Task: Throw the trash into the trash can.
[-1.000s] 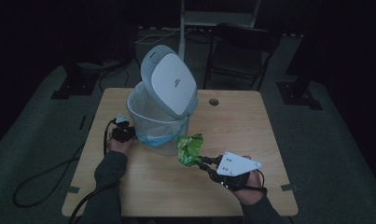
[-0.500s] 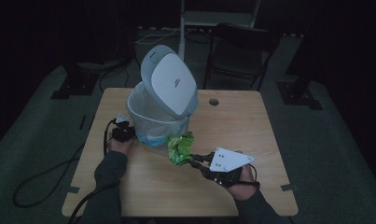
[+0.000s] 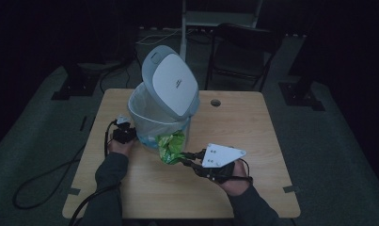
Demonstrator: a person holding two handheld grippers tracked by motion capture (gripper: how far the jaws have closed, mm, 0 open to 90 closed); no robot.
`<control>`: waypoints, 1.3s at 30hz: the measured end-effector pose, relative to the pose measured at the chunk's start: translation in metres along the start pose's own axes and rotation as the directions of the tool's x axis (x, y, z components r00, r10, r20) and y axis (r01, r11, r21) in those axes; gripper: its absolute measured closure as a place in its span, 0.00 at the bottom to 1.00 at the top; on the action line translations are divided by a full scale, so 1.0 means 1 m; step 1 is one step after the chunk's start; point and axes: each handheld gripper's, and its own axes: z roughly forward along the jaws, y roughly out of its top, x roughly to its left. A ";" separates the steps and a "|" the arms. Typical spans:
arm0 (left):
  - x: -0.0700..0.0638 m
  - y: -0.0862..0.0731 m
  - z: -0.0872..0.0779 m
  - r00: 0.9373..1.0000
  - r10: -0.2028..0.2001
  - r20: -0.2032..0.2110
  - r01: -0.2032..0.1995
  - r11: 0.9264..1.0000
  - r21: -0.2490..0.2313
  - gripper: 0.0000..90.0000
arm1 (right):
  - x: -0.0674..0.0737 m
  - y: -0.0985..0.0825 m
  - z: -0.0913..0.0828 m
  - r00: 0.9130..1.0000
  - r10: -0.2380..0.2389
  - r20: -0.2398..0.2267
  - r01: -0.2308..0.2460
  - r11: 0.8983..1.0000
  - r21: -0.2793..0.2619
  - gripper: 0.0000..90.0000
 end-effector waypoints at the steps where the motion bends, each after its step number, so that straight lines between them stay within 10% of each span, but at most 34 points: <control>1: 0.000 0.000 0.000 1.000 0.000 0.000 0.000 1.000 0.000 1.00 | 0.000 0.002 0.002 1.000 0.000 -0.003 0.000 1.000 -0.003 0.92; 39: 0.000 0.000 0.000 1.000 0.004 -0.002 -0.004 1.000 0.001 1.00 | -0.016 0.046 0.045 0.998 -0.029 -0.061 0.024 0.995 -0.094 0.92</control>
